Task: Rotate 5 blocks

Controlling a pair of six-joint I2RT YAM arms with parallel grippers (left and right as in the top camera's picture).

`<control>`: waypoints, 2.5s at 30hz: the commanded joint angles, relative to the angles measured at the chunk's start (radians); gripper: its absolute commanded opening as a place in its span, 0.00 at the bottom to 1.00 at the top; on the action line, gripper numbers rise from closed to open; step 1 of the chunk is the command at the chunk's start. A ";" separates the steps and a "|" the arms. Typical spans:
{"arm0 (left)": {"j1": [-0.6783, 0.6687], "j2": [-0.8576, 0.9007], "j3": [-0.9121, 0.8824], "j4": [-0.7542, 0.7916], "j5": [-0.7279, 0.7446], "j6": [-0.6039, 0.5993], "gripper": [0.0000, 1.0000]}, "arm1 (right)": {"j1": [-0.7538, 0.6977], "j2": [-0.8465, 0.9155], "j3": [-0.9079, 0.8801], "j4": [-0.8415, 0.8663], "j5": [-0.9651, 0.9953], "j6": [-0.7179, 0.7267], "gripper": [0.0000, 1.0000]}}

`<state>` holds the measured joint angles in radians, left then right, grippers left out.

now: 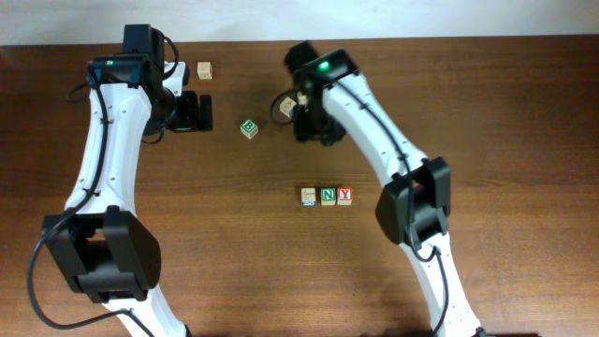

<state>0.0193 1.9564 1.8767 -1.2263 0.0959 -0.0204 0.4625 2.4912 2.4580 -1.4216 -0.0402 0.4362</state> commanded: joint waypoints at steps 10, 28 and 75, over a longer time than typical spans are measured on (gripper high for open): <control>0.002 0.008 0.019 0.002 -0.007 -0.010 0.99 | -0.177 0.054 -0.007 0.197 0.008 -0.202 0.58; 0.002 0.008 0.019 0.002 -0.007 -0.010 0.99 | -0.174 0.121 -0.013 0.259 0.007 -0.200 0.50; 0.002 0.008 0.019 0.002 -0.007 -0.010 0.99 | -0.118 -0.134 -0.022 -0.278 -0.147 -0.148 0.22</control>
<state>0.0193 1.9564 1.8767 -1.2263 0.0959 -0.0204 0.3355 2.5389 2.4474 -1.6939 -0.1795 0.2874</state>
